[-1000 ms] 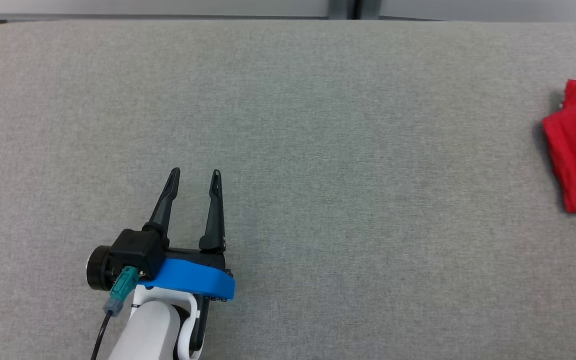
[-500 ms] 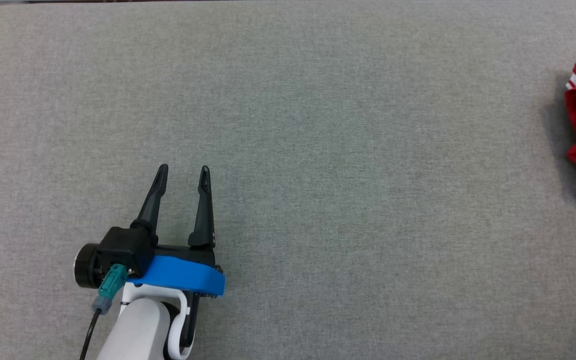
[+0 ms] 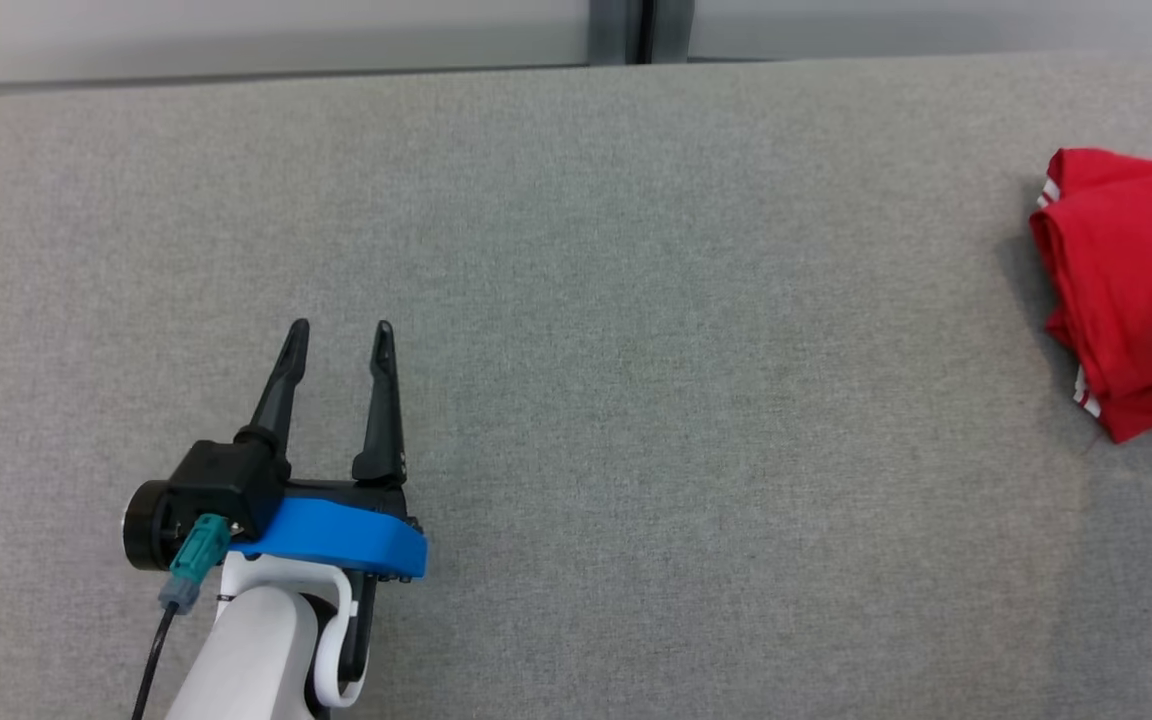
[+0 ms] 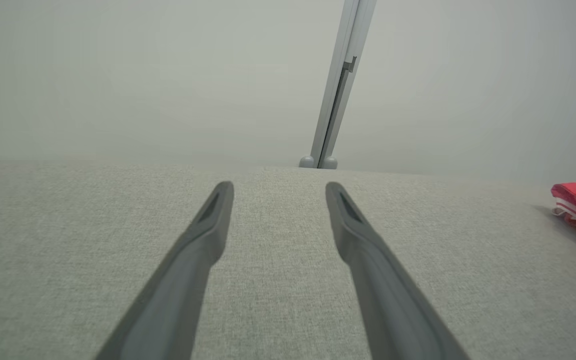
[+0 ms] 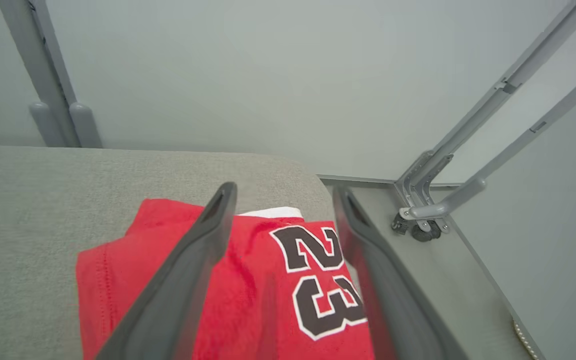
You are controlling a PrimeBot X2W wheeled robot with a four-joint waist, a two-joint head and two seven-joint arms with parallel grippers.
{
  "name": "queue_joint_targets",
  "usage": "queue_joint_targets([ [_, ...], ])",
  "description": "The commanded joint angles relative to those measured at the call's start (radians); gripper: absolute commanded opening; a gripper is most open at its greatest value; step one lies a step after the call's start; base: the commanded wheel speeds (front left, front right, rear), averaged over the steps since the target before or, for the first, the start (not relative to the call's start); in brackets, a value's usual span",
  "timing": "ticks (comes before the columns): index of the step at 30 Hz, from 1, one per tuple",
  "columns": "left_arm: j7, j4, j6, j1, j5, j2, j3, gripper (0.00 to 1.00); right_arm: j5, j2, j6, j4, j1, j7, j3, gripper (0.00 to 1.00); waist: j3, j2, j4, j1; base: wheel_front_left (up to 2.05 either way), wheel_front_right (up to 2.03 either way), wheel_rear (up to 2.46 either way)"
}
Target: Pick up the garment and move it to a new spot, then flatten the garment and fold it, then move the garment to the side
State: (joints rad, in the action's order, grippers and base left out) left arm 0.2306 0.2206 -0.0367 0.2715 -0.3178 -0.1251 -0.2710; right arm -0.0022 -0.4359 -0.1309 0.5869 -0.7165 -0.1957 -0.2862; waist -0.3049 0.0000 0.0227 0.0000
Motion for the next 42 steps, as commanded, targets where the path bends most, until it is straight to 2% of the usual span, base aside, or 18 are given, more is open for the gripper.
queue_joint_targets([
  [1,0.003,0.002,-0.007,0.018,-0.005,-0.008,0.006,1.00,0.014,0.010,0.000,-0.011,-0.015,0.017,0.014,1.00,0.023,0.0000,0.014,0.0000,0.00,0.00,0.00],
  [7,0.000,0.037,-0.014,0.028,-0.033,-0.015,0.035,1.00,0.086,0.111,0.000,-0.073,0.028,0.089,0.120,1.00,0.098,0.0000,0.015,0.0000,0.00,0.00,0.00],
  [13,0.004,0.095,-0.012,0.014,-0.058,-0.003,0.042,1.00,0.103,0.201,0.000,-0.150,0.141,0.175,0.188,1.00,0.170,0.0000,0.000,0.0000,0.00,0.00,0.00],
  [19,0.018,0.133,-0.024,-0.039,-0.073,0.017,0.042,1.00,0.057,0.326,0.000,-0.226,0.309,0.263,0.186,1.00,0.221,0.0000,-0.018,0.0000,0.00,0.00,0.00],
  [22,0.021,0.152,-0.026,-0.066,-0.063,0.018,0.028,1.00,0.033,0.366,0.000,-0.256,0.384,0.300,0.183,1.00,0.234,0.0000,-0.027,0.0000,0.00,0.00,0.00],
  [25,0.027,0.169,-0.025,-0.085,-0.053,0.022,0.012,1.00,0.029,0.382,0.000,-0.276,0.449,0.331,0.175,1.00,0.251,0.0000,-0.035,0.0000,0.00,0.00,0.00],
  [31,0.029,0.185,-0.032,-0.117,-0.043,0.025,0.000,1.00,0.131,0.385,0.000,-0.301,0.560,0.374,0.210,1.00,0.280,0.0000,-0.043,0.0000,0.00,0.00,0.00],
  [36,0.032,0.176,-0.038,-0.143,-0.049,0.017,0.008,1.00,0.140,0.385,0.000,-0.303,0.612,0.377,0.261,1.00,0.295,0.0000,-0.040,0.0000,0.00,0.00,0.00],
  [42,0.033,0.172,-0.049,-0.156,-0.050,0.010,0.016,1.00,0.137,0.384,0.000,-0.311,0.628,0.378,0.268,1.00,0.306,0.0000,-0.041,0.0000,0.00,0.00,0.00],
])
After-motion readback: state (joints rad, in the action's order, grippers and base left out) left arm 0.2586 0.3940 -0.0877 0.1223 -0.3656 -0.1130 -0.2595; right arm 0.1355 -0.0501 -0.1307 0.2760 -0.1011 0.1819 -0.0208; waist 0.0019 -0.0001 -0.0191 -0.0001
